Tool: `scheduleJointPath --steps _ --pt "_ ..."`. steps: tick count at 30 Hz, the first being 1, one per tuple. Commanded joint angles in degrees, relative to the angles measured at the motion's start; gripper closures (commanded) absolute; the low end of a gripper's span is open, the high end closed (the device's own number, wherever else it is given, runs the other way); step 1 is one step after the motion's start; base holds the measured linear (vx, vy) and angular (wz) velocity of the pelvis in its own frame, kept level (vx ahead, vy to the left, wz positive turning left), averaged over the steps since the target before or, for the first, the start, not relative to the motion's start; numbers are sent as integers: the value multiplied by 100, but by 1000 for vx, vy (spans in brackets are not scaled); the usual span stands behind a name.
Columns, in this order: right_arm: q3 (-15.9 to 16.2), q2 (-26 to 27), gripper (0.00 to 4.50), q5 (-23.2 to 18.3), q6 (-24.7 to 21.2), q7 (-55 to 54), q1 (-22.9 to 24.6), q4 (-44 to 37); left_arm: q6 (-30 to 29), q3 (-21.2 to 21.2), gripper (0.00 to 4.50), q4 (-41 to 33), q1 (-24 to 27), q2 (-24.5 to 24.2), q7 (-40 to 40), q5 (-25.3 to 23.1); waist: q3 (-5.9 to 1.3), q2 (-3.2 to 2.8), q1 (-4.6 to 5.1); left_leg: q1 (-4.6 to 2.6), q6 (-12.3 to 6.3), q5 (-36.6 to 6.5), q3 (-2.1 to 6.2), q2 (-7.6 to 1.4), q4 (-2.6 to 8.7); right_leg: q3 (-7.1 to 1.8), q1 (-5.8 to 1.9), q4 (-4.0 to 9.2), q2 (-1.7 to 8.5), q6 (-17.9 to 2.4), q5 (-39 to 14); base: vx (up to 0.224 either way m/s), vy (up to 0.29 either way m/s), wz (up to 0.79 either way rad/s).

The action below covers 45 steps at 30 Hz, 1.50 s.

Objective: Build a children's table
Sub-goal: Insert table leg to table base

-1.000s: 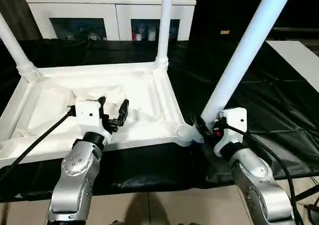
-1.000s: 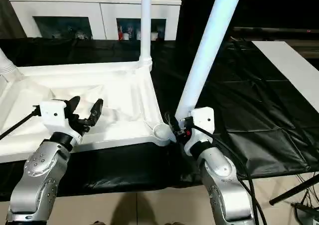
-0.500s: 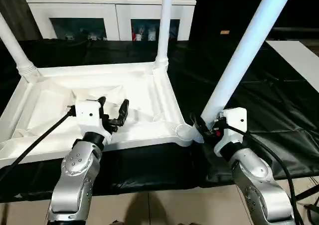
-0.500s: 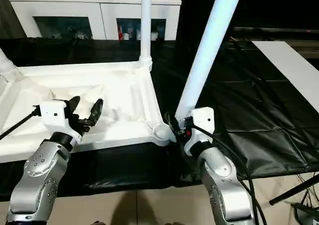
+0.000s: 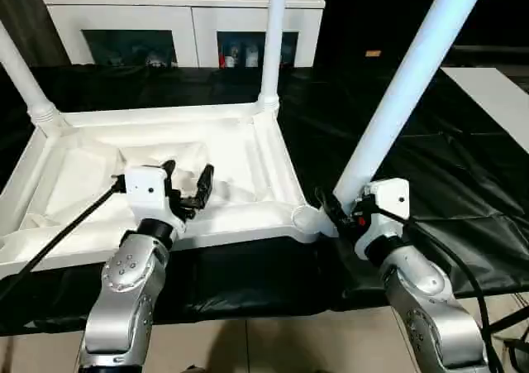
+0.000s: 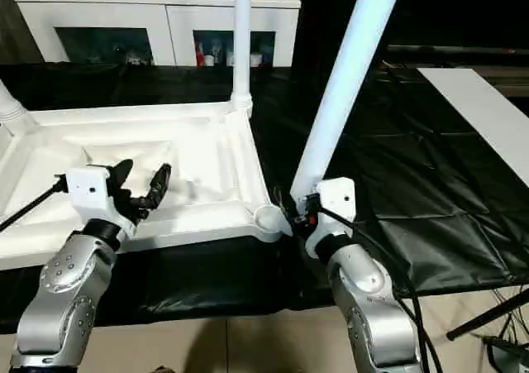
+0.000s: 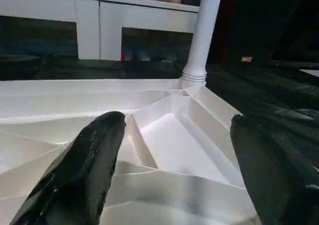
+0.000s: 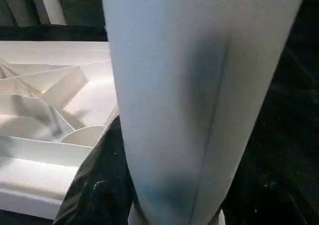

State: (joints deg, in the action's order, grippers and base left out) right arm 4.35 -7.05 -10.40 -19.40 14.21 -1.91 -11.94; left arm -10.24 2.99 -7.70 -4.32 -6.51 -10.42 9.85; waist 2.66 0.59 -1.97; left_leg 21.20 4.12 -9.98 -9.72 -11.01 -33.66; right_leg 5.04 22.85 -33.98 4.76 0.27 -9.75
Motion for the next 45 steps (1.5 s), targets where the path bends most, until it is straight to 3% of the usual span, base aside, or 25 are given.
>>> scheduleJointPath --steps 1,45 --pt "0 -30 264 49 -84 -1 -4 97 23 -36 69 -69 47 -29 -6 -34 -281 -31 -7 -32 20 -2194 87 -184 463 -292 -172 533 273 -376 -2270 0 0 0" --pt "0 -30 264 49 -84 -1 -4 97 23 -36 69 -69 47 -29 -6 -34 -281 -28 -7 -26 21 -2192 88 -182 462 -292 -176 533 276 -366 -2279 0 0 0"
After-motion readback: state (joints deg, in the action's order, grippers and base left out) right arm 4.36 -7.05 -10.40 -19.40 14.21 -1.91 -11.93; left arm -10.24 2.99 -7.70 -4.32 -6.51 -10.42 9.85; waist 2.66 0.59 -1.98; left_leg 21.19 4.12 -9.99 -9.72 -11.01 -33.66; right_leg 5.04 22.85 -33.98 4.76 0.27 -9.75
